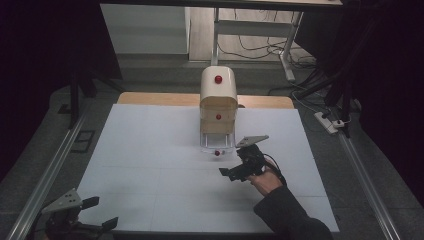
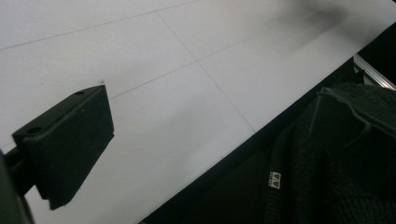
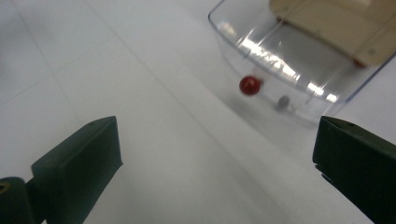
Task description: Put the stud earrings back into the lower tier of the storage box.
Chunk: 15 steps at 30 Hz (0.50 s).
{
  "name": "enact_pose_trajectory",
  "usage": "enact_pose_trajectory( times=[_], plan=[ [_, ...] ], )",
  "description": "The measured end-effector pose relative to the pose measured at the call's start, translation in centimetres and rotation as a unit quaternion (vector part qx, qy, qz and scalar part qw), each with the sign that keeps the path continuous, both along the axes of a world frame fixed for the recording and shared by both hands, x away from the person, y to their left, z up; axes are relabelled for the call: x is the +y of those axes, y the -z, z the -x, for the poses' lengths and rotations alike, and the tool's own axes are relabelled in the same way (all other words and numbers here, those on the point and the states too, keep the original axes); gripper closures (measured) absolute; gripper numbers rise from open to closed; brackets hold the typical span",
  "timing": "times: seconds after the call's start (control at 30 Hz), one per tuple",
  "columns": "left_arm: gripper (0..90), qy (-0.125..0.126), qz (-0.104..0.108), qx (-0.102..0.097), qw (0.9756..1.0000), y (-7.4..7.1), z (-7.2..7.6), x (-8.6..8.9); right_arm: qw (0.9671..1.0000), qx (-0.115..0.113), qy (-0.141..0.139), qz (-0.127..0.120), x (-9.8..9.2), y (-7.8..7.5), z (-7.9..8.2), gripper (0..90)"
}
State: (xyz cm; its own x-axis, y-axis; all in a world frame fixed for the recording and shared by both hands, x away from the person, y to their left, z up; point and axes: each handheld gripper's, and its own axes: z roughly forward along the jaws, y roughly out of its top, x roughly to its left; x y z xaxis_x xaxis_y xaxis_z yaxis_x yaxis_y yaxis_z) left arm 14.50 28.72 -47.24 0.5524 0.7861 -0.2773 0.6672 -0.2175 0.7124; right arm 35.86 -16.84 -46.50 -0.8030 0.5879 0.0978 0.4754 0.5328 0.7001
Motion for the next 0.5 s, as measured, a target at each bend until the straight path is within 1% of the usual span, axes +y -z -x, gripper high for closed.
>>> enact_pose_trajectory(
  times=[0.07, 0.13, 0.17, 0.3, 0.4, 0.5],
  plan=[
    [0.1, -0.001, 0.001, 0.001, 1.0, 0.0, 0.0, 0.0, 0.9998, 0.0, 0.001, 0.018, -0.2, 0.1, 0.2, 0.8],
    [0.1, -0.001, 0.0, 0.002, 1.0, 0.0, 0.0, 0.0, 0.9996, 0.0, 0.004, 0.027, -0.3, 0.1, 0.4, 0.7],
    [0.1, -0.001, 0.0, 0.002, 1.0, 0.0, 0.0, 0.0, 0.9996, -0.004, 0.006, 0.029, -0.4, 0.1, 0.5, 0.8],
    [0.1, 0.0, -0.002, 0.001, 1.0, 0.0, 0.0, -0.1, 0.9997, -0.012, 0.008, 0.021, -0.7, -0.1, 1.0, 0.0],
    [0.1, 0.0, -0.003, 0.001, 1.0, 0.0, 0.0, -0.1, 0.9994, -0.016, 0.005, 0.03, -0.9, -0.1, 1.4, 0.0],
    [0.1, 0.0, -0.002, 0.001, 1.0, 0.0, 0.0, -0.1, 0.9994, -0.02, 0.009, 0.028, -1.2, -0.1, 1.8, 0.0]
  ],
)
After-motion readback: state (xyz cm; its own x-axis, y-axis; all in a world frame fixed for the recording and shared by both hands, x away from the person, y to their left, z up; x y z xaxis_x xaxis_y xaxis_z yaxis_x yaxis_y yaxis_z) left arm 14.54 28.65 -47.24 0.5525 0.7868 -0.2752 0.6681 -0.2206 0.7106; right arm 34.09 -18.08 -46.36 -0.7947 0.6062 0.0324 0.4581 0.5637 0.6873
